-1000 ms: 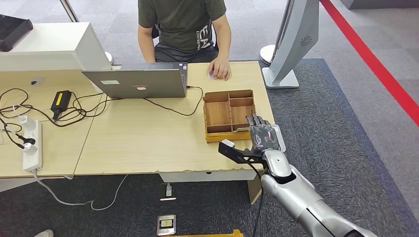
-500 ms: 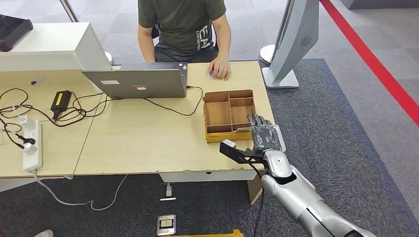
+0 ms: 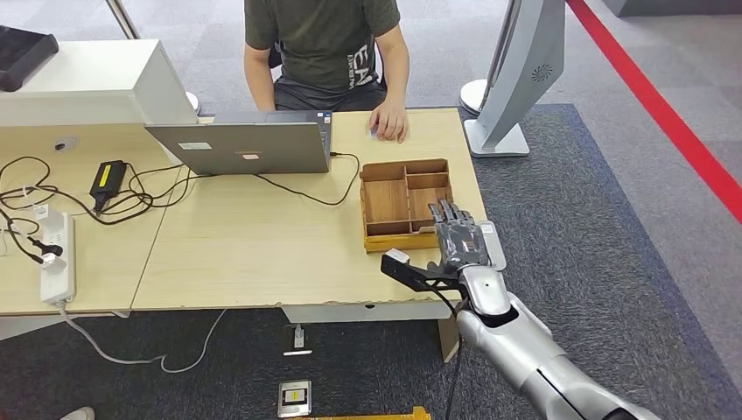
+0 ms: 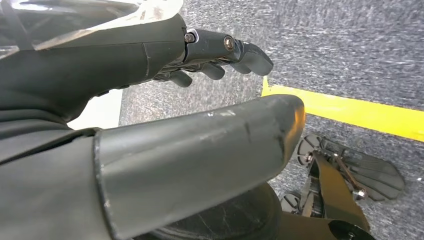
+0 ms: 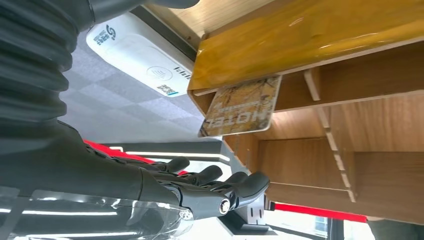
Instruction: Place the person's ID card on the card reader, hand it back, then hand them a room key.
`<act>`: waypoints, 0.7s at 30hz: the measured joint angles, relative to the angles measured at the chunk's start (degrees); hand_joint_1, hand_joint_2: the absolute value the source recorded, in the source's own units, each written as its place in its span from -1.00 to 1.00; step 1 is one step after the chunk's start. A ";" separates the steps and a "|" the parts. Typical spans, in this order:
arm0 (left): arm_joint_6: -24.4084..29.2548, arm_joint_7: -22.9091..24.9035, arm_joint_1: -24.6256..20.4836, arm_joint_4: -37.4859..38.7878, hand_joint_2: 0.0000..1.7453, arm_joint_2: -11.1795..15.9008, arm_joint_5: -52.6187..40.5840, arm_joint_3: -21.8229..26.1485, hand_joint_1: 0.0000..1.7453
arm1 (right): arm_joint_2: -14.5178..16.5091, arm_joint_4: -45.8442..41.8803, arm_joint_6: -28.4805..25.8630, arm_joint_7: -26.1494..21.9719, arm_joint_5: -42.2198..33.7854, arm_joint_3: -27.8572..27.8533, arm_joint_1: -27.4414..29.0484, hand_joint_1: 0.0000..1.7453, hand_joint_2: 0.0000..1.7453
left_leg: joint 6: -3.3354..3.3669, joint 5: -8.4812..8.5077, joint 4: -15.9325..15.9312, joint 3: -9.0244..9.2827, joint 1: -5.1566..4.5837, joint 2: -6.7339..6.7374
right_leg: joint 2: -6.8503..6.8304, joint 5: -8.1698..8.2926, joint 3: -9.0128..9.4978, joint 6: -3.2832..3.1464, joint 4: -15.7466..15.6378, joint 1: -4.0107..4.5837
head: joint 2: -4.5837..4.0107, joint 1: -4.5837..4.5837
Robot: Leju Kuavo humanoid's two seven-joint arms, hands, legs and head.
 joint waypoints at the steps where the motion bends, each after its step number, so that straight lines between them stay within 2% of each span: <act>1: 0.03 0.17 0.00 0.00 -1.00 0.00 0.05 0.00 -1.00 | 0.16 0.02 -0.16 -0.17 0.01 0.03 -0.01 -1.00 1.00 | 0.00 0.00 0.00 0.00 0.00 0.00 | 0.00 0.00 0.00 0.00 0.00 0.00 | 0.00 0.00; 8: 0.30 0.05 0.00 0.00 -1.00 0.00 0.57 0.00 -1.00 | 1.00 0.39 -0.39 -0.49 -0.47 0.13 -0.06 -1.00 1.00 | 0.00 0.00 0.00 0.00 0.00 0.00 | 0.00 0.00 0.00 0.00 0.00 0.00 | 0.00 0.00; 19: 0.40 -0.03 0.01 0.00 -1.00 0.00 -0.02 0.00 -1.00 | 0.83 0.54 0.33 1.66 -1.00 0.22 0.00 -1.00 1.00 | 0.00 0.00 0.01 0.00 0.00 0.00 | 0.00 0.00 -0.01 0.00 -0.01 0.00 | 0.00 0.00; 20: 0.40 -0.01 0.01 0.00 -1.00 0.00 -0.07 0.00 -1.00 | 0.80 0.54 0.36 1.75 -0.99 0.22 0.00 -0.96 1.00 | 0.00 0.00 0.01 0.00 0.00 0.00 | 0.00 0.00 -0.01 0.00 -0.01 0.00 | 0.00 0.00; 21: 0.40 0.01 0.01 0.00 -1.00 0.00 -0.12 0.00 -1.00 | 0.78 0.54 0.38 1.80 -0.99 0.22 0.00 -0.51 1.00 | 0.00 0.00 0.01 0.00 0.00 0.00 | 0.00 0.00 -0.01 0.00 -0.01 0.00 | 0.00 0.00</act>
